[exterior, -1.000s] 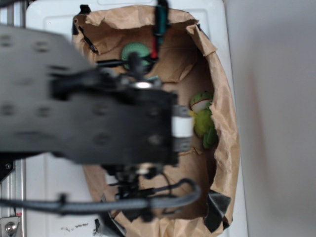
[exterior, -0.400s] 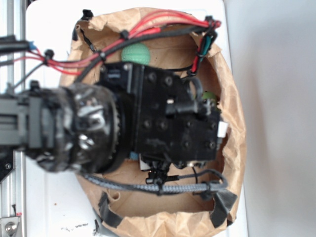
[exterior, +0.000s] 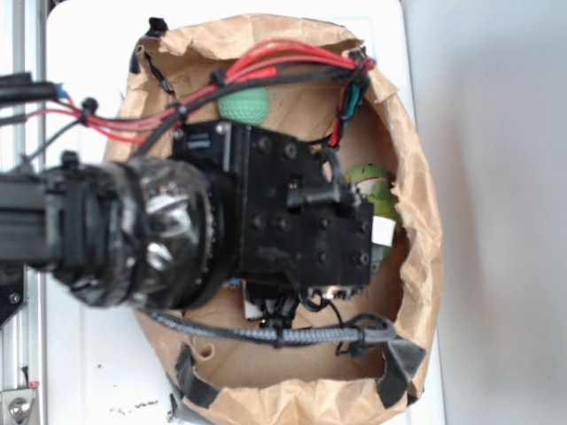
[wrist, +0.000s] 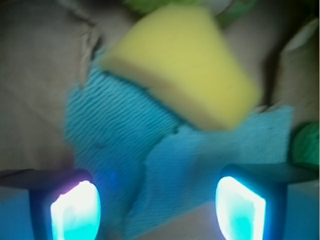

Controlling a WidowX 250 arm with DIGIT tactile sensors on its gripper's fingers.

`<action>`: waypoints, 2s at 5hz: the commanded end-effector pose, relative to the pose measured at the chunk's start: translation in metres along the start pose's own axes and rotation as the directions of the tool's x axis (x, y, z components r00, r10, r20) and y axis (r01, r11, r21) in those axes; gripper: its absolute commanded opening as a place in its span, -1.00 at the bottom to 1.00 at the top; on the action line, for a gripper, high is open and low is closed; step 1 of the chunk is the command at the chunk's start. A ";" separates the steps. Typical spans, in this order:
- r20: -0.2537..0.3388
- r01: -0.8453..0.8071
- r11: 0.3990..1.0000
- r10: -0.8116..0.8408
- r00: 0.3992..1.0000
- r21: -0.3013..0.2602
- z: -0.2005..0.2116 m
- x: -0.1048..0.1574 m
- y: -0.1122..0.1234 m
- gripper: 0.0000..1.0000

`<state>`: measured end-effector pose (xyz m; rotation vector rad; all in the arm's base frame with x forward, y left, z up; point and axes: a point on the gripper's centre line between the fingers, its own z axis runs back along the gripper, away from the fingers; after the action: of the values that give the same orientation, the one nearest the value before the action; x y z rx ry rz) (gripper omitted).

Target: Grab the blue cloth.

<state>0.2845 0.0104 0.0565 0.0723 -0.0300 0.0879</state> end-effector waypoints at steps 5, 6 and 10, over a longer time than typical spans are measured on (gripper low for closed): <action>0.029 -0.015 1.000 0.015 0.999 -0.001 -0.037 0.019 -0.019 -1.00; 0.030 -0.001 1.000 0.001 1.000 0.002 -0.036 0.018 -0.019 -1.00; 0.040 0.019 0.999 -0.017 0.999 -0.037 0.022 0.004 -0.003 -1.00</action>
<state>0.2797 0.0012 0.0599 0.0350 0.0041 0.0633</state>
